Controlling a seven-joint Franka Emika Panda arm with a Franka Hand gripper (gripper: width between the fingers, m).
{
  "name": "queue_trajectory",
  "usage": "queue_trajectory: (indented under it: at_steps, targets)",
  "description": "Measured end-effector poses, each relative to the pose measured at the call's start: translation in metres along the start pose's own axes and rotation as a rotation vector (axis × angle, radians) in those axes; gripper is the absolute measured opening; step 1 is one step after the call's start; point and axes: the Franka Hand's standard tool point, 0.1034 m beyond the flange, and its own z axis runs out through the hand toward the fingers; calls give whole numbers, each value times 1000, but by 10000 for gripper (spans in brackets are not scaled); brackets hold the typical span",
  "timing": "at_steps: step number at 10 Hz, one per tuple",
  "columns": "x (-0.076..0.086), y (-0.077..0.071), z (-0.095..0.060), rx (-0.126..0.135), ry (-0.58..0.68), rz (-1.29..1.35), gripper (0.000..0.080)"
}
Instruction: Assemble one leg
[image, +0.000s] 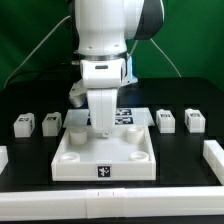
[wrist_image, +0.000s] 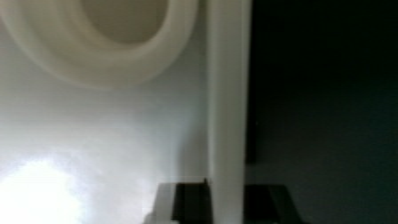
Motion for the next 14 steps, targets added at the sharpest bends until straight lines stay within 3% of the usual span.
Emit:
queue_trajectory:
  at_steps: [2,8,11,14]
  targets:
    - [14,16,-1,-17,10,-18,59]
    - [90,65,0,-60,53,12,59]
    - [94,66,0,-27,38,7,59]
    - [93,67,0,-44,33,-18,59]
